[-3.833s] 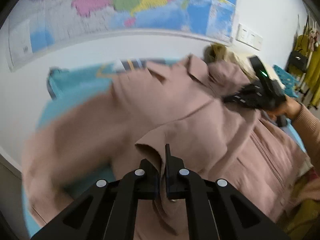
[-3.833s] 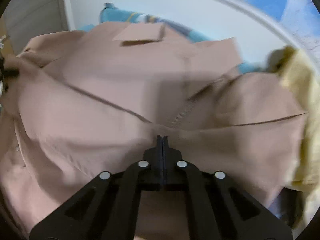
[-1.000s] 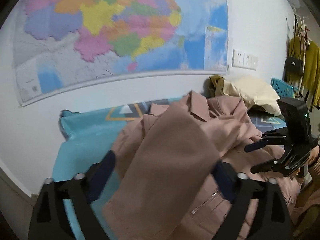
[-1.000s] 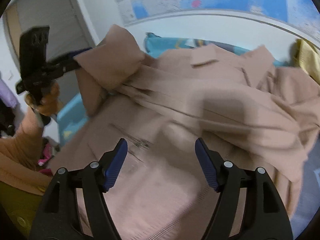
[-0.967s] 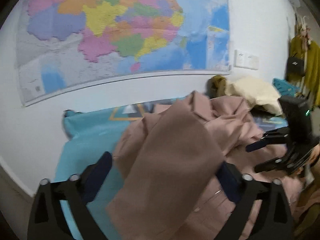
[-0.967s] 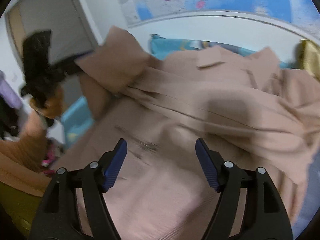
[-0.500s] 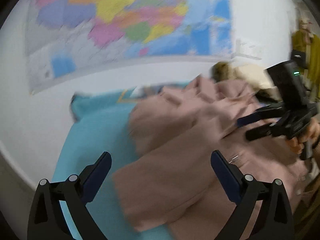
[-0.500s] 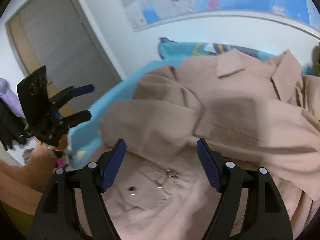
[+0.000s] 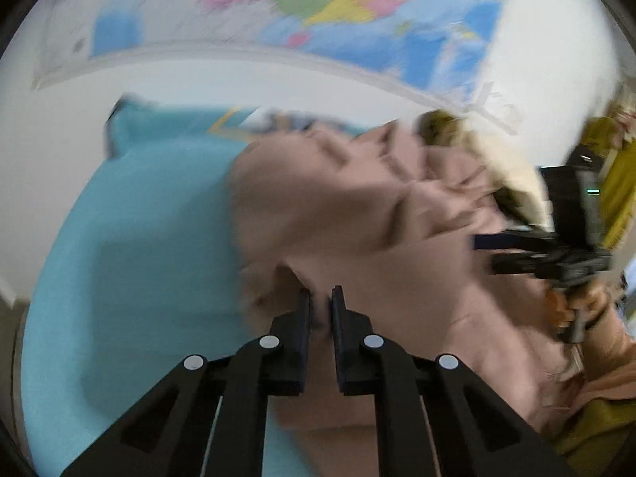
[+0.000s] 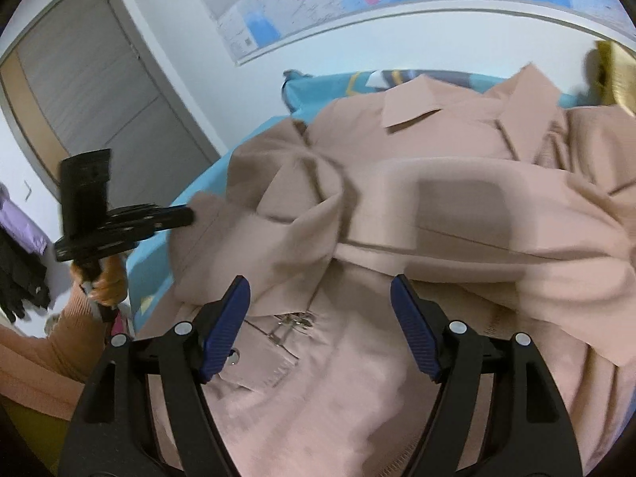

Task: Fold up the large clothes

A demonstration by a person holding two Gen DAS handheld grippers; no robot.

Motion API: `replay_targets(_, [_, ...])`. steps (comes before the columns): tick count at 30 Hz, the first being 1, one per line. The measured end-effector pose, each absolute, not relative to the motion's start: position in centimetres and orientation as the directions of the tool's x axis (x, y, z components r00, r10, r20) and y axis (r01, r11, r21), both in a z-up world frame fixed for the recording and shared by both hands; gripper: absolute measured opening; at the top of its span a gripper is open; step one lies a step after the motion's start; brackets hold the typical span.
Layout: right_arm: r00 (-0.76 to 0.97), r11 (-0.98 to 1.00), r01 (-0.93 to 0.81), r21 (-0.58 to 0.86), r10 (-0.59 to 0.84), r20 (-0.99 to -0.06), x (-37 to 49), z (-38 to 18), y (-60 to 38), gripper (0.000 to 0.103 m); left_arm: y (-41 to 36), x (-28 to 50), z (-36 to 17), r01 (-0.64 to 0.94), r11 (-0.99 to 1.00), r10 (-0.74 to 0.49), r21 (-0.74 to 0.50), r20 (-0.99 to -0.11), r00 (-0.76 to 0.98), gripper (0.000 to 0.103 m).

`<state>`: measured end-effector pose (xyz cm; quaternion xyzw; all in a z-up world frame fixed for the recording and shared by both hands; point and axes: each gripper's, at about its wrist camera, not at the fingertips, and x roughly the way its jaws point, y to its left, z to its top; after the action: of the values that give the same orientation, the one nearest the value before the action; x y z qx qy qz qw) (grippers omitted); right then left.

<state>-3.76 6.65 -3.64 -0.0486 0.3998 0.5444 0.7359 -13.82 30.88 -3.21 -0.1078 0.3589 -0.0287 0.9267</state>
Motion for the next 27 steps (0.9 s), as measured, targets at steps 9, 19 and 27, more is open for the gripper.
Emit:
replay_targets(9, [0.102, 0.413, -0.814, 0.408, 0.794, -0.600, -3.7, -2.4, 3.2, 0.075, 21.8, -11.3, -1.1, 0.274, 0.934, -0.358, -0.231, -0.605, 0.711, 0.012])
replay_targets(19, [-0.007, 0.277, -0.894, 0.353, 0.778, -0.628, -8.9, -3.4, 9.5, 0.075, 28.8, -15.6, -1.8, -0.112, 0.990, 0.038, -0.087, -0.597, 0.801, 0.083])
replay_targets(27, [-0.010, 0.289, -0.883, 0.371, 0.777, -0.629, -9.1, -3.8, 9.4, 0.074, 32.4, -13.6, -6.2, -0.129, 0.952, -0.119, -0.278, -0.722, 0.681, 0.016])
